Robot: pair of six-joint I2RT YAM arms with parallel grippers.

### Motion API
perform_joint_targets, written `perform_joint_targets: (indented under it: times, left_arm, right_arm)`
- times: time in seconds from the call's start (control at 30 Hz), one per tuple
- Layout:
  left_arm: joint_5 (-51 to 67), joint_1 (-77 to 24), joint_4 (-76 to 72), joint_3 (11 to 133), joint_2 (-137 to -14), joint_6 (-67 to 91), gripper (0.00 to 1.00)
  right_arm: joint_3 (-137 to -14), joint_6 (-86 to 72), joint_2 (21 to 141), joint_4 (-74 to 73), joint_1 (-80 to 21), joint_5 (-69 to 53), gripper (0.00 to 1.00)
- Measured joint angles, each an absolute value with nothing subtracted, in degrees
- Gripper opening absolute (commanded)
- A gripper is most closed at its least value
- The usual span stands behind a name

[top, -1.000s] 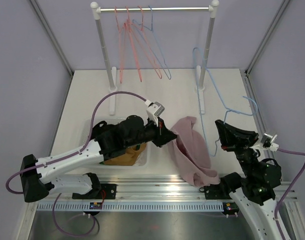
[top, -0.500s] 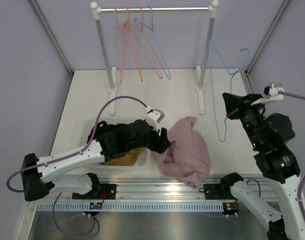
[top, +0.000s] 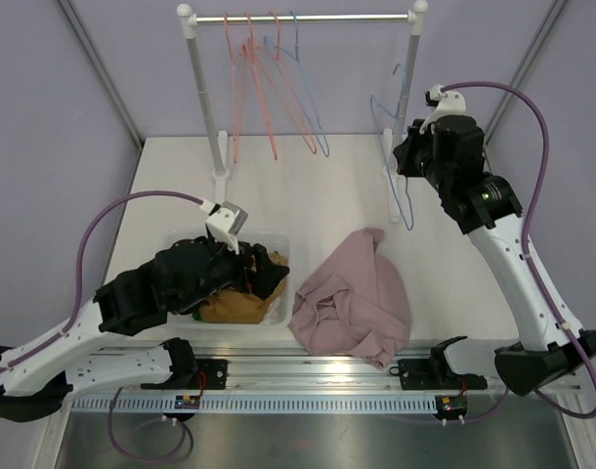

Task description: Remove the tank top from the hanger

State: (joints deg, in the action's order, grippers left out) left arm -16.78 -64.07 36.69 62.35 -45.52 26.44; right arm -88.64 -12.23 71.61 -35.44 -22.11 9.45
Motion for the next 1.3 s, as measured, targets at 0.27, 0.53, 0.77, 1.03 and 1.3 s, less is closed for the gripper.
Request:
perform_joint_targets:
  times: [0.27, 0.53, 0.77, 1.03, 1.3]
  left_arm:
    - [-24.6, -64.1, 44.5, 58.6, -33.1, 24.6, 0.99]
    - [-27.9, -64.1, 46.2, 51.7, -26.6, 23.8, 0.99]
    - [-28.9, -64.1, 46.7, 51.4, -26.0, 23.8, 0.99]
    - [-29.1, -63.3, 46.7, 51.2, -22.9, 23.8, 0.99]
    - [-29.1, -62.5, 45.7, 51.3, -24.1, 23.9, 0.99]
  right_arm:
    - [-106.8, -10.1, 87.1, -34.4, -22.1, 9.9, 0.00]
    - [-132.5, -6.2, 104.6, -38.2, -21.9, 13.0, 0.00]
    - [-147.1, -6.0, 115.4, -43.2, -19.6, 12.4, 0.00]
    - [-138.7, -8.1, 115.5, -42.7, -17.1, 10.0, 0.06]
    - [-137.6, -9.4, 113.3, -42.0, -16.9, 7.4, 0.98]
